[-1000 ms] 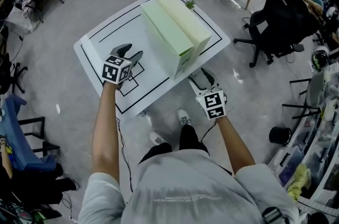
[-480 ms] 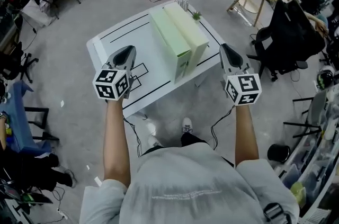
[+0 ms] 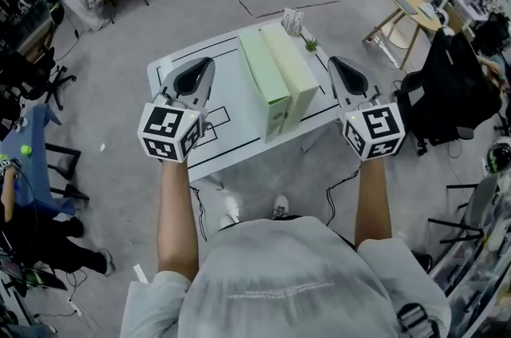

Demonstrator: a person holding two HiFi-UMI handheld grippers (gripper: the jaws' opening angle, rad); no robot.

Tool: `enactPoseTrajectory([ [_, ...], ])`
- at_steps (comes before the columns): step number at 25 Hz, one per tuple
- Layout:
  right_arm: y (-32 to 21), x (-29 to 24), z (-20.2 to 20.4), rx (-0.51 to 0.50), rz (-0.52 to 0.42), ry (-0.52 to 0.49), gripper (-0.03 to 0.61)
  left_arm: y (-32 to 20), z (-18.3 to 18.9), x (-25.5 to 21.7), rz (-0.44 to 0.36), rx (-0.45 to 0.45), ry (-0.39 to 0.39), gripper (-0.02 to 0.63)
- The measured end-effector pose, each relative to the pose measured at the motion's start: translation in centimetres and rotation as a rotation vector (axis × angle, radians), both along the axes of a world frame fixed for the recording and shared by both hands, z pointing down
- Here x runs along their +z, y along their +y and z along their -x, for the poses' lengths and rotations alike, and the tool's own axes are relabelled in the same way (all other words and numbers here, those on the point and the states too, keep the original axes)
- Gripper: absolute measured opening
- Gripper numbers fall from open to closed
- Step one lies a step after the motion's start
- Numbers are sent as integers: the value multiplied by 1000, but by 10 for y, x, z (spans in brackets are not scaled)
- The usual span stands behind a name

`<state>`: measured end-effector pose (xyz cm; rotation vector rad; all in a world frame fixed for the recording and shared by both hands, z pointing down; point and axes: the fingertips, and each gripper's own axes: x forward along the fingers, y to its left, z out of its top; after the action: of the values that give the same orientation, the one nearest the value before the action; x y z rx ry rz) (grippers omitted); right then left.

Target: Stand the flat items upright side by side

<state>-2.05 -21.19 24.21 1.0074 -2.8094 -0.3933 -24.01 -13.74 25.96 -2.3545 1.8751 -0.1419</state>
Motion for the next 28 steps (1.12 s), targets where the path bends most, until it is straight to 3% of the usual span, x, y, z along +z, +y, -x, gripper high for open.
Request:
enactPoseTrajectory([
  [10,-16,5,8,-58,-3,52,28,-4,-16,-1,-10,-23,-87,28],
  [28,-48,37,16,-113,34,68,28,-18,-18,25,42,-89,-135,28],
])
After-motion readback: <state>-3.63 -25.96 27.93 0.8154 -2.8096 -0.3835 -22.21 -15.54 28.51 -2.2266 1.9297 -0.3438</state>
